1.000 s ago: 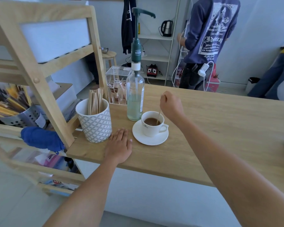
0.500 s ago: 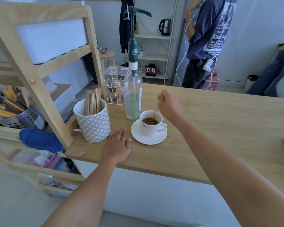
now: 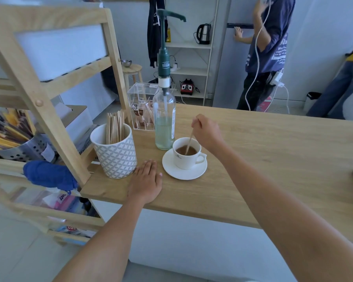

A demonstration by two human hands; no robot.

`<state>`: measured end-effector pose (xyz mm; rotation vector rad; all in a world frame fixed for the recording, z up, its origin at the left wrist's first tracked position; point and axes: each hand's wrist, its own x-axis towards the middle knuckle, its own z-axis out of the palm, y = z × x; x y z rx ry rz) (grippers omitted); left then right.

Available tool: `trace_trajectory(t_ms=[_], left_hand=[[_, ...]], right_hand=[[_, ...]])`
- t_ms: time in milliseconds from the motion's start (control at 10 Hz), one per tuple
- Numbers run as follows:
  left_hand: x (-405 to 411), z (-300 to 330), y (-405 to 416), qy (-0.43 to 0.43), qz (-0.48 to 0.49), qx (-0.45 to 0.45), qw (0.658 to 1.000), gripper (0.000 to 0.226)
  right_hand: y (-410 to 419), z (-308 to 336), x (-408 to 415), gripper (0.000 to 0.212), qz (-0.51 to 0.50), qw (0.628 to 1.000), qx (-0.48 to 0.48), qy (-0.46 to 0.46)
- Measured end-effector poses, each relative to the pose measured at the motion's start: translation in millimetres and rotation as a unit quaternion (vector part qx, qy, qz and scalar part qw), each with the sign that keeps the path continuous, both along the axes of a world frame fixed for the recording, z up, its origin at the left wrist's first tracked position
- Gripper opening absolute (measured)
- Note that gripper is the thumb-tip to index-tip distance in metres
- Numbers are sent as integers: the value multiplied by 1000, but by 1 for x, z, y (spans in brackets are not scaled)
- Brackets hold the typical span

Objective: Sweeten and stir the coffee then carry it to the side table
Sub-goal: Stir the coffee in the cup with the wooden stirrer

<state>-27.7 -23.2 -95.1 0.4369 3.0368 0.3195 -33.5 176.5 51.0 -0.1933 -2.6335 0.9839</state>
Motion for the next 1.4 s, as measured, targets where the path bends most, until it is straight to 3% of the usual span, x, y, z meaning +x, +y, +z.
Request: trace_trajectory(t_ms=[500, 700, 900, 1100, 1300, 1400], left_hand=[[3, 3, 1, 5, 2, 3, 1000, 59], [4, 5, 1, 0, 1, 2, 1000, 59], [4, 5, 1, 0, 3, 1, 1000, 59], [3, 4, 1, 0, 3, 3, 1000, 59], [3, 3, 1, -2, 3, 2, 1000, 59], [3, 3, 1, -1, 5, 3, 1000, 59]], right_hand=[[8, -2, 2, 32, -26, 1000, -3, 10], [4, -2, 2, 31, 0, 999, -47, -3], [5, -5, 0, 31, -33, 999, -2, 23], [-1, -7, 1, 32, 8, 999, -37, 14], [13, -12, 5, 32, -29, 998, -35, 50], [20, -15, 8, 31, -63, 990, -110, 56]])
